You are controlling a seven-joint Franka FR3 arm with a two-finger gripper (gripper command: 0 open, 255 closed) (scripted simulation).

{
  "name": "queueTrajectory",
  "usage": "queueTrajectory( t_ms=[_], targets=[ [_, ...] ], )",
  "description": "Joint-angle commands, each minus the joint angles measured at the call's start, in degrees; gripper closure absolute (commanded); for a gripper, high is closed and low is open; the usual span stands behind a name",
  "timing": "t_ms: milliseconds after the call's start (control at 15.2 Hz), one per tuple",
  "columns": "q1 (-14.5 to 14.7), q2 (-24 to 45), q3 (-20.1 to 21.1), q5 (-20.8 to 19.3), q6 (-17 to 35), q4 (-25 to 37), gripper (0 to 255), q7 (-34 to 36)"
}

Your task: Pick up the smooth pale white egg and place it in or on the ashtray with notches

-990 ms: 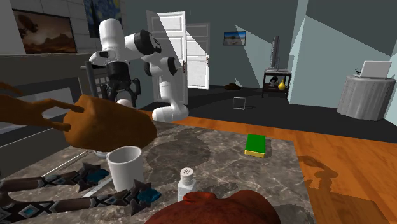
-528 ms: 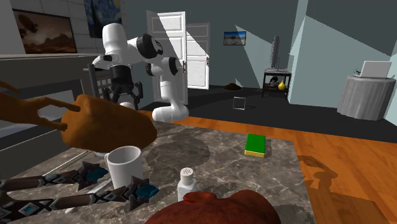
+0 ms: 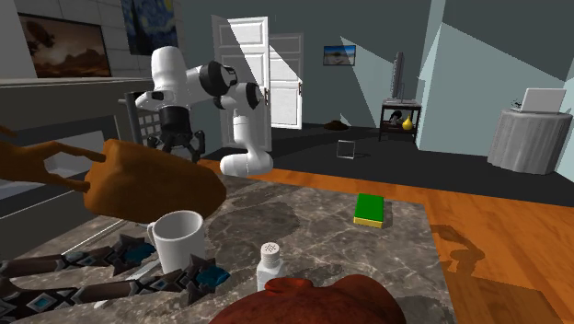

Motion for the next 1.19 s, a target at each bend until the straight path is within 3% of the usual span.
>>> queueTrajectory(
  t_ms=[0, 396, 462, 726, 792, 1122],
  targets=[
    [-1.8, 2.0, -4.3, 3.2, 0.8, -3.6, 255, -0.6],
    [-0.1, 1.7, -5.7, 2.6, 0.9, -3.6, 255, -0.1],
    [-0.3, 1.6, -6.1, 2.7, 0.7, -3.6, 0, -0.7],
    [-0.3, 2.8, -7.2, 3.4, -0.8, -1.0, 0, -2.0],
    [0.0, 1.7, -5.8, 2.5, 0.9, -3.6, 0, -0.1],
    [0.0, -0.6, -6.5, 0.8, -5.8, 1.1, 0, 1.1]
  ],
)
